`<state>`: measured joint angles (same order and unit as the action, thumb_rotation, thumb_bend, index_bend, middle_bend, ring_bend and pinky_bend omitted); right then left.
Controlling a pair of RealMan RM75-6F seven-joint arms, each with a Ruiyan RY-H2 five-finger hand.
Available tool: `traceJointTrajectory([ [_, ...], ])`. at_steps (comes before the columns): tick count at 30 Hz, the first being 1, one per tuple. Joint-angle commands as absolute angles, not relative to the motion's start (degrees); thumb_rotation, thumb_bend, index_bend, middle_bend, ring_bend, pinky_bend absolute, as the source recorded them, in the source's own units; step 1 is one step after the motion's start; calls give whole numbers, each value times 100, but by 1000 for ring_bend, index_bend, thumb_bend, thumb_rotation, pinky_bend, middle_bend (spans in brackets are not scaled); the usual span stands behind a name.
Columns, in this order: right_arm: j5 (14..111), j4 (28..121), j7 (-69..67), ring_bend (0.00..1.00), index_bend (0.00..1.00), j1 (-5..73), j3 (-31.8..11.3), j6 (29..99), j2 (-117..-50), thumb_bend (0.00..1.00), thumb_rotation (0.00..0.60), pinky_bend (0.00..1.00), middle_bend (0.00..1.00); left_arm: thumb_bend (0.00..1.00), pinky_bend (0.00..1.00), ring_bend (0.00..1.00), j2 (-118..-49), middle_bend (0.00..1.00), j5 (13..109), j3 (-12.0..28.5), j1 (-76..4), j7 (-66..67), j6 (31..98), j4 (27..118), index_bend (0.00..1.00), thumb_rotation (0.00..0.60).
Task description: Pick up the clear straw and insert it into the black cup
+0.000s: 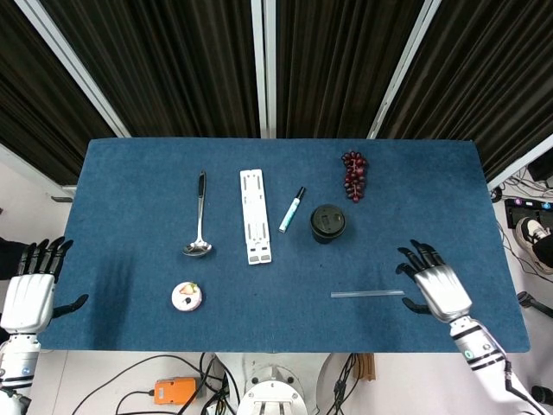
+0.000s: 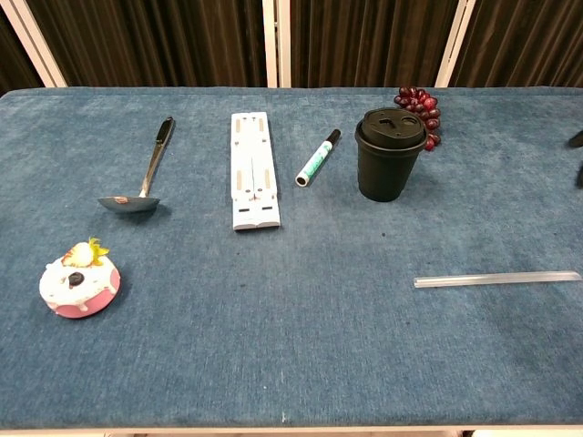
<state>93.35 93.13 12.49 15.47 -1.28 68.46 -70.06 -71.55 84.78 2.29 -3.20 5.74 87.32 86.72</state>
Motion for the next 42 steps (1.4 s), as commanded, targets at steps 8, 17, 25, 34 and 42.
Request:
traceJointTrajectory([
  [8,8684,9034,3486,61,490,2109,-204,5966,-8370,405,600,159,199,58,0,14,-7242,81,8393,238,-328,487,8634,8507,89,600],
  [17,8478,8883,3952,61,533,2134,-97,6007,-8609,445,600,159,213,57,0,13,-7296,81,8351,255,-329,399,8598,8379,89,600],
  [25,8333,8855,3928,61,547,2170,-50,6019,-8622,482,600,159,222,58,0,12,-7314,81,8349,258,-326,391,8598,8346,88,600],
  [34,8297,8830,3770,80,592,2250,0,6005,-8629,533,600,159,248,58,0,12,-7288,81,8330,272,-330,444,8589,8383,88,600],
  [42,8475,8830,3388,119,670,2259,-16,6259,-8591,575,600,173,302,58,0,13,-7271,81,8322,276,-340,471,8567,8407,88,600],
])
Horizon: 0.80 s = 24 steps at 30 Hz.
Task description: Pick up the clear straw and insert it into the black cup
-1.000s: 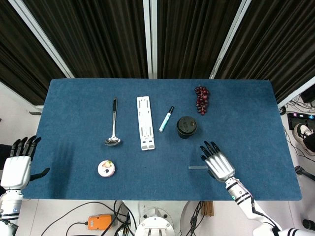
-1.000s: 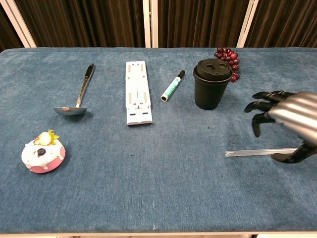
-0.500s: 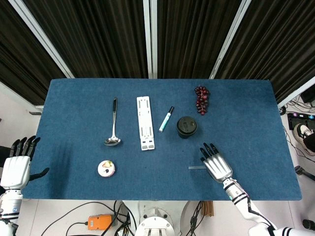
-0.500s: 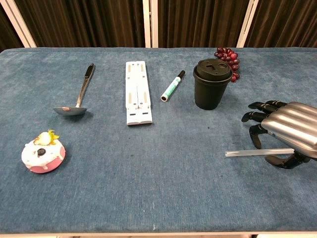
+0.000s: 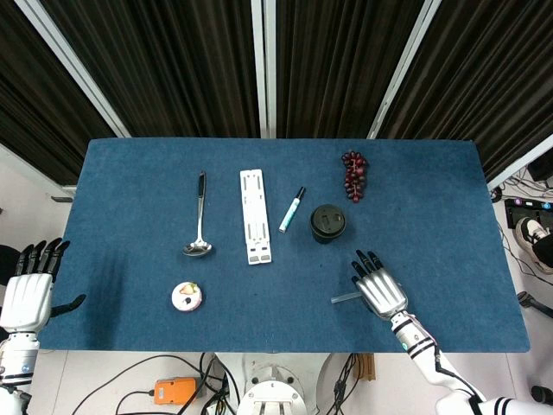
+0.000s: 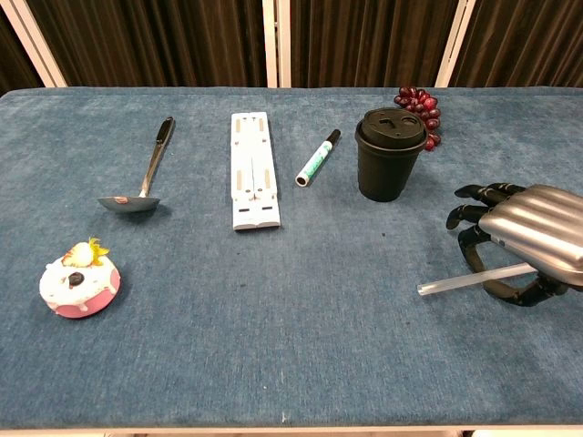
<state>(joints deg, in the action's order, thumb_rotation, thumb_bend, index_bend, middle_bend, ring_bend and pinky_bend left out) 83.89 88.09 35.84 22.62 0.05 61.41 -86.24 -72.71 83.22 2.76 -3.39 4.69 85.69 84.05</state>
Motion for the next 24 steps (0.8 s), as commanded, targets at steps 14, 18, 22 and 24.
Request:
traceJointTrajectory([
  [14,8875,9606,-416,169,697,2513,-1208,7480,-7820,616,600,234,346,58,0,12,-7182,81,8354,294,-379,606,8564,8567,88,600],
  [18,8442,9459,-1377,169,685,2845,-1673,7219,-7961,616,600,235,347,58,0,13,-7172,81,8356,289,-376,636,8571,8604,89,600],
  [22,8018,9042,-2158,169,680,3218,-1996,6846,-8325,616,600,235,346,57,0,13,-7165,81,8324,274,-353,653,8566,8619,88,600],
  [24,7922,8780,-2440,169,676,3383,-2075,6713,-8530,616,600,236,347,57,0,13,-7162,81,8299,267,-337,654,8564,8627,88,600],
])
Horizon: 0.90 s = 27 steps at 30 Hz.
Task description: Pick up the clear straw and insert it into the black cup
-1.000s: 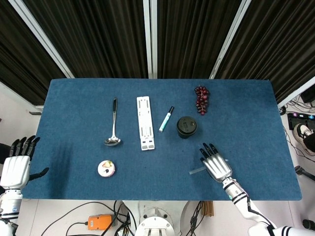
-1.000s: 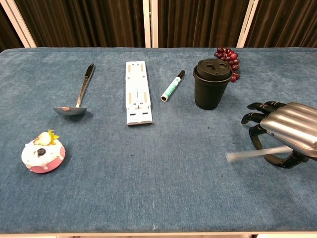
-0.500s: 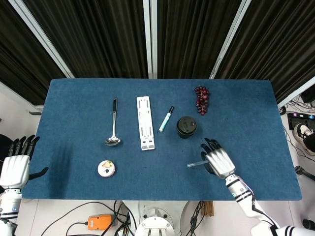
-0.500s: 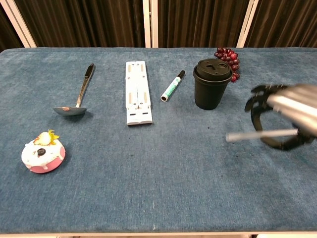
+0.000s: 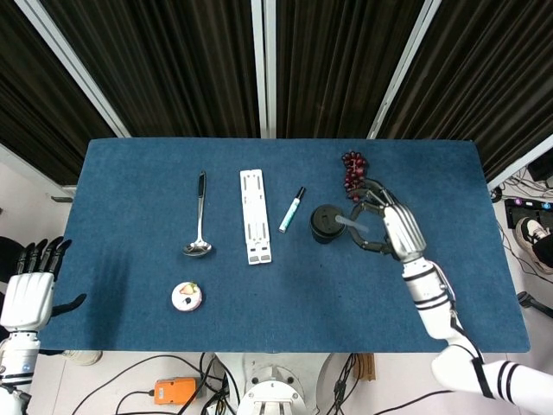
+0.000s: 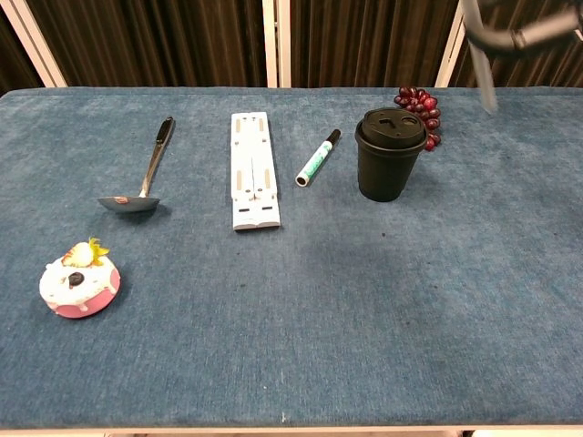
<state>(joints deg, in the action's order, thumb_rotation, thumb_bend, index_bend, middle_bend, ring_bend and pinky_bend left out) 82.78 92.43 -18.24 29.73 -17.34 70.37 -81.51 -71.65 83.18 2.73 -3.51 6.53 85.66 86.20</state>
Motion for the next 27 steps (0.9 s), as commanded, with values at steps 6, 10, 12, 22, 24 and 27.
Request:
traceJointTrajectory([
  [6,7808,7962,-2893,169,673,3718,-2145,6573,-9130,616,600,238,346,58,0,13,-7158,81,8262,267,-331,677,8543,8647,89,600],
  [10,7844,7506,-3044,169,673,3845,-2090,6584,-9424,616,600,238,346,57,0,13,-7159,81,8230,268,-329,678,8518,8637,88,600],
  [12,7857,7333,-3084,169,673,3869,-2075,6632,-9524,616,600,238,346,58,0,13,-7160,81,8223,270,-328,667,8514,8628,88,600],
  [22,7873,6789,-3491,169,674,3948,-1984,6703,-9875,616,600,238,347,58,0,13,-7180,81,8205,271,-349,657,8461,8607,88,600],
  [24,7875,6760,-3530,169,674,3943,-1961,6709,-9890,616,600,238,347,58,0,13,-7174,81,8198,268,-347,656,8456,8609,88,600],
  [27,7882,6742,-3545,169,673,3935,-1939,6735,-9899,616,600,238,347,58,0,13,-7171,81,8200,266,-347,666,8455,8612,88,600],
])
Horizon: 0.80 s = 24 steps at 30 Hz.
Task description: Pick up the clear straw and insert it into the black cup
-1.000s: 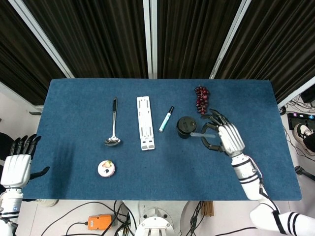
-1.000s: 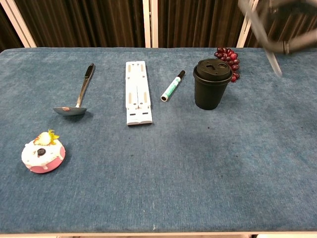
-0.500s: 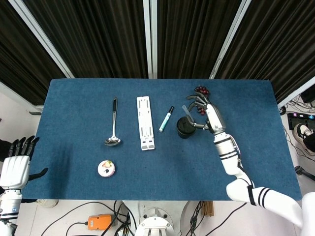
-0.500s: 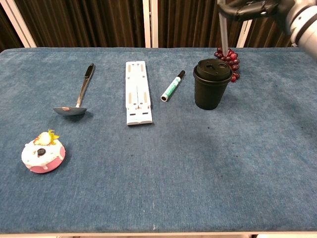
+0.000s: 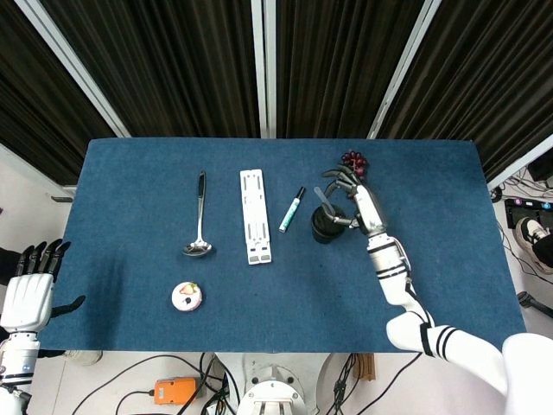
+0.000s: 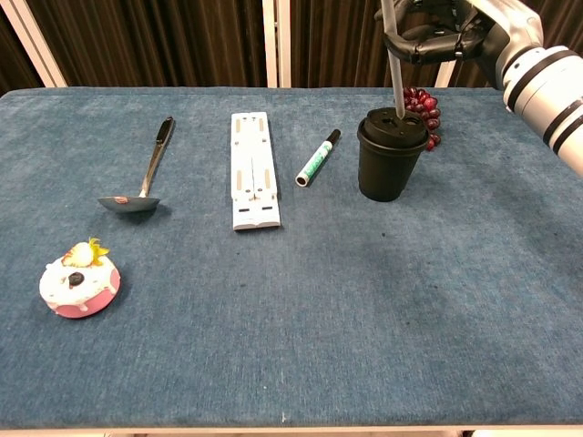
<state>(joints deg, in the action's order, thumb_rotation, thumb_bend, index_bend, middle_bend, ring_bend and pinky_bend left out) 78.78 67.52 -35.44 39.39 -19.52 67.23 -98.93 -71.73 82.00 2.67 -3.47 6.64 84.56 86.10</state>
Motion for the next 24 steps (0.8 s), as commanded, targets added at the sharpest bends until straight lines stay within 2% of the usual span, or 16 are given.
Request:
traceJointTrajectory([
  [1,7885,6743,-3542,169,673,3934,-1929,6738,-9895,616,600,238,347,58,0,12,-7168,81,8200,265,-349,671,8451,8616,88,600],
  [24,7682,6542,-3990,169,666,3779,-1856,6709,-10022,616,600,220,346,57,0,12,-7183,81,8182,265,-365,678,8413,8605,88,600],
])
